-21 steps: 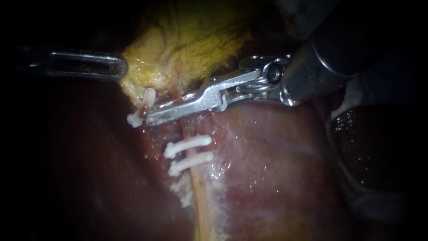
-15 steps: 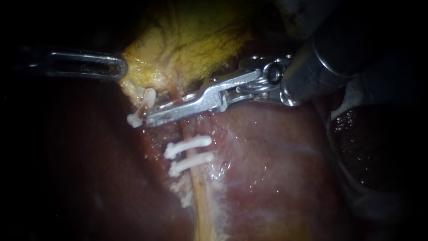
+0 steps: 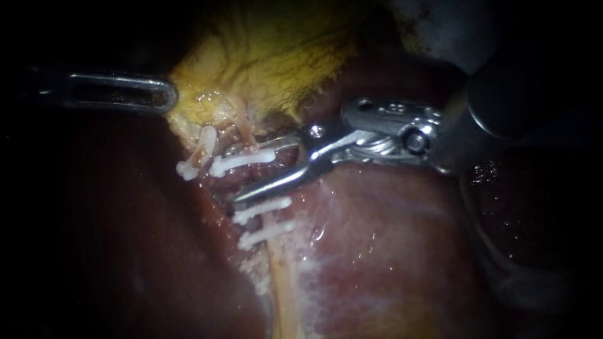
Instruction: Going back third clip right tube
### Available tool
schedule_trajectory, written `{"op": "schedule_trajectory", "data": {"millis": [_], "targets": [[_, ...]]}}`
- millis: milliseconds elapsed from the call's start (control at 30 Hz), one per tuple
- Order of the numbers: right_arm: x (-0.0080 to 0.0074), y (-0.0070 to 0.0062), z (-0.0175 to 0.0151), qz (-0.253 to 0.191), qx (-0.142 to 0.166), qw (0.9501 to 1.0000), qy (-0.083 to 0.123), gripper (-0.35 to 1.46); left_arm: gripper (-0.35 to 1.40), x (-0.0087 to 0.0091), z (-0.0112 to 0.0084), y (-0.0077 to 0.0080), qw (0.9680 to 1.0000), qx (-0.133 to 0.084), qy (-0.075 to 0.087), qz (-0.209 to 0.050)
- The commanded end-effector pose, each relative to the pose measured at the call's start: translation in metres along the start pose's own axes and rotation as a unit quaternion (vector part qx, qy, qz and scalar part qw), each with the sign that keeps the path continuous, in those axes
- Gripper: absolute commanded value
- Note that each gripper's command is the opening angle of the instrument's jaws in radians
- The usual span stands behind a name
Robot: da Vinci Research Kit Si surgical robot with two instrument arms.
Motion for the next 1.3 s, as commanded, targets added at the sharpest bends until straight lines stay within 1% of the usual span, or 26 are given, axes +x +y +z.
{"op": "schedule_trajectory", "data": {"millis": [33,67,167,200,267,333,367,500,733,900,1167,1300], "targets": [[0.0,-0.0003,-0.0004,-0.006,-0.013,0.9999,0.002,0.59,-0.35,0.0,0.0,0.0,1.0,0.001,0.0,0.0],[-0.0001,-0.0007,-0.0008,-0.011,-0.029,0.9995,0.006,0.6,-0.35,0.0,0.0,0.0,1.0,0.001,0.0,0.0],[-0.0005,-0.0014,-0.0022,-0.028,-0.064,0.9975,0.01,0.6,-0.35,0.0,0.0,0.0,1.0,0.001,0.0,0.0],[-0.0007,-0.0016,-0.0027,-0.031,-0.07,0.997,0.011,0.6,-0.35,0.0,-0.0001,0.0,1.0,0.001,0.0,0.0],[-0.0011,-0.002,-0.0041,-0.053,-0.08,0.9953,0.01,0.6,-0.35,0.0,-0.0001,-0.0001,1.0,0.001,0.0,0.0],[-0.0015,-0.0024,-0.0055,-0.068,-0.085,0.9941,0.009,0.6,-0.35,0.0,-0.0002,-0.0001,1.0,0.001,0.0,0.0],[-0.0017,-0.0027,-0.0065,-0.081,-0.087,0.9929,0.009,0.6,-0.35,0.0,-0.0002,-0.0001,1.0,0.001,0.0,0.0],[-0.0023,-0.004,-0.0094,-0.109,-0.094,0.9895,0.006,0.6,-0.35,0.0,-0.0003,-0.0001,1.0,0.001,0.0,0.0],[-0.0021,-0.0058,-0.0129,-0.131,-0.095,0.9868,0.004,0.6,-0.35,0.0,-0.0003,-0.0002,1.0,0.002,-0.001,0.0],[-0.0016,-0.0067,-0.0147,-0.133,-0.089,0.9871,0.003,0.6,-0.35,0.0,-0.0003,-0.0003,1.0,0.002,-0.001,0.0],[-0.0016,-0.0071,-0.0154,-0.139,-0.082,0.9869,0.003,0.6,-0.35,0.0001,0.0005,-0.0003,1.0,0.0,-0.002,0.0],[-0.0017,-0.0072,-0.0156,-0.142,-0.073,0.9871,0.002,0.6,-0.35,0.0004,0.0021,-0.0005,1.0,0.002,-0.002,0.001]]}}
